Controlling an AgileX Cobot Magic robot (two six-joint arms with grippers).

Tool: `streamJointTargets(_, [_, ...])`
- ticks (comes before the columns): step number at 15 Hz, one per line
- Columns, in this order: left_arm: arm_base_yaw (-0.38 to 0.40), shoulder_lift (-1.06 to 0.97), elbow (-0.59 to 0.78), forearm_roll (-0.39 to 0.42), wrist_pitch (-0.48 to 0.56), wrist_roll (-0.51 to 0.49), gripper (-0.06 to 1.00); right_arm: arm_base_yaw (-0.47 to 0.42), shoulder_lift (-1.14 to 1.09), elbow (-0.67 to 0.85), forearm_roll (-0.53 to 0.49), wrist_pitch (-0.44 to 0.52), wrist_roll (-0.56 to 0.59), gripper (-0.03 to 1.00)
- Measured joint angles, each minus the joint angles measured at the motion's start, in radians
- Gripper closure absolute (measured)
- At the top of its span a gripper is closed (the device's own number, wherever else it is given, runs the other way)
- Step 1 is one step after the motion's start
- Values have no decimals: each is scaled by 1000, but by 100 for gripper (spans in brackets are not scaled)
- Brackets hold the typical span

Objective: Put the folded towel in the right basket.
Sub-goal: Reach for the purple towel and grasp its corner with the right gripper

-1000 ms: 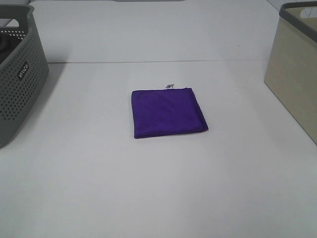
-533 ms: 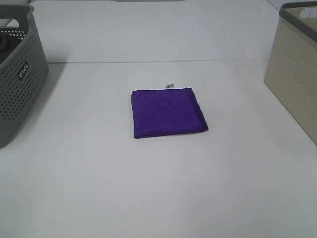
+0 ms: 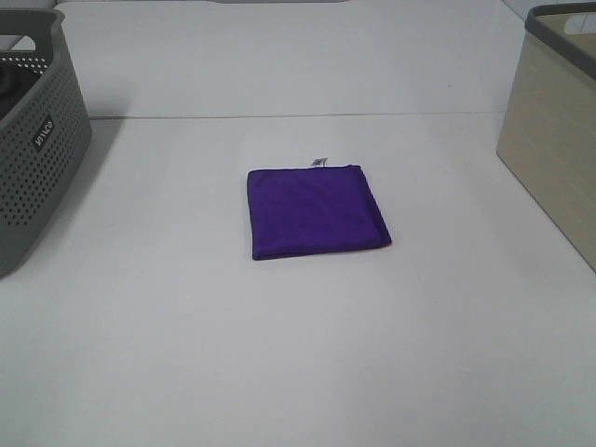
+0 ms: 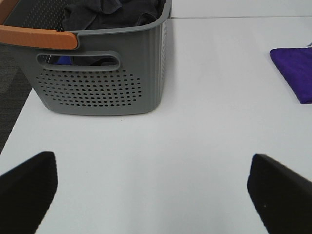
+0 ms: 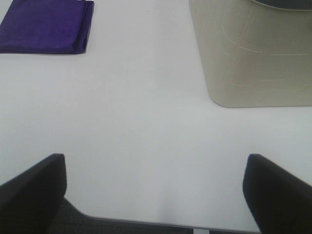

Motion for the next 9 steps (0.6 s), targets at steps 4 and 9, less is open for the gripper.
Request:
streamJointTargets(4, [0,0,0,0,0,0,-5,0,0,0,0,0,0,2])
streamJointTargets(9, [0,0,0,0,0,0,-5,0,0,0,0,0,0,2])
